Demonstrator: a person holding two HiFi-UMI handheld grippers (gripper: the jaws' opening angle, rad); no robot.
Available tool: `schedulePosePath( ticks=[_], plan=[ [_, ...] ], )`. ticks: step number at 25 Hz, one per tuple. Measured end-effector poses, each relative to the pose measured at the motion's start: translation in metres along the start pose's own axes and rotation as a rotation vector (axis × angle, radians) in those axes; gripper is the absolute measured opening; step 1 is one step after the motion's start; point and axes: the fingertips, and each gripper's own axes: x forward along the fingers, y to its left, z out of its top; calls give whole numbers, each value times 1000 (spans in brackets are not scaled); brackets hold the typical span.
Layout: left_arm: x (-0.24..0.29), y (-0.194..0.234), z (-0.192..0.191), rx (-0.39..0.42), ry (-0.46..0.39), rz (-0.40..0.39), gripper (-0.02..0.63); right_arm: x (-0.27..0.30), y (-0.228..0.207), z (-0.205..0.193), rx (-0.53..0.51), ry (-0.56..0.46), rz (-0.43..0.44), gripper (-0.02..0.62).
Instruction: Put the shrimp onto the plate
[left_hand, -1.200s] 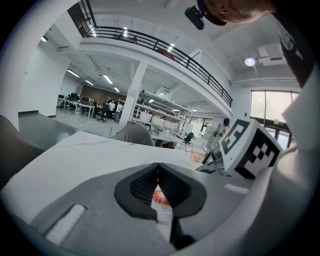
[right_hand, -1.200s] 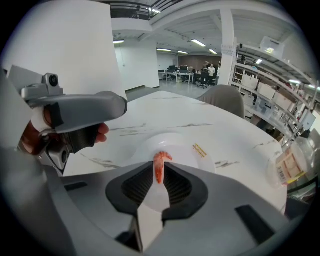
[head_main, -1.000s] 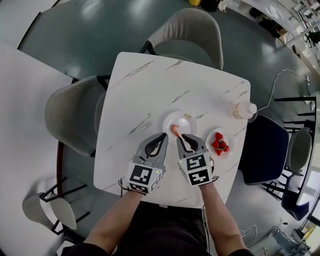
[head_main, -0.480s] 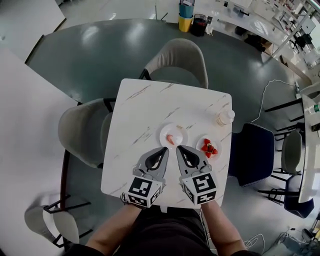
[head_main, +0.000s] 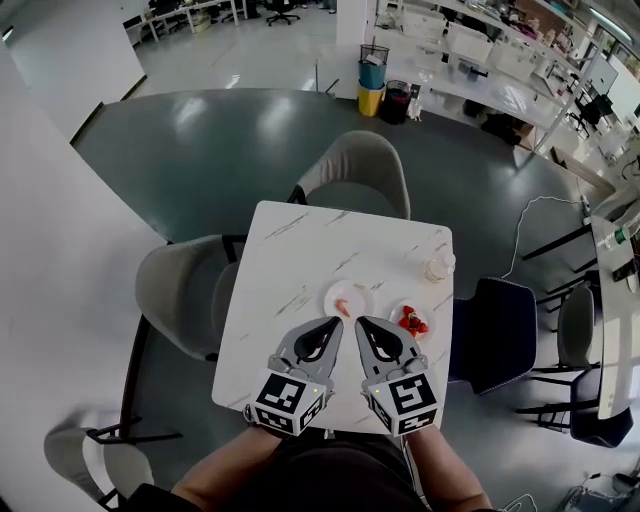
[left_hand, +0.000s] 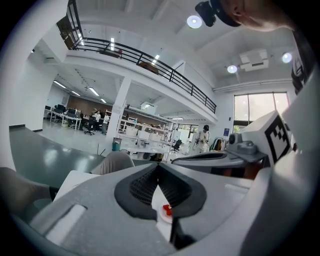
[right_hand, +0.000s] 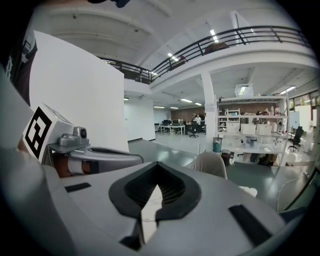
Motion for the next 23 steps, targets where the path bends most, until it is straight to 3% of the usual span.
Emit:
schedulePosePath(
  ticks=[11, 23],
  plan=[
    [-21, -19, 40, 36, -82, -19, 9, -22, 6, 41, -42, -98, -55, 0],
    [-30, -23, 35, 41, -91, -24, 9, -27, 15, 36, -25, -104, -52, 0]
  ],
)
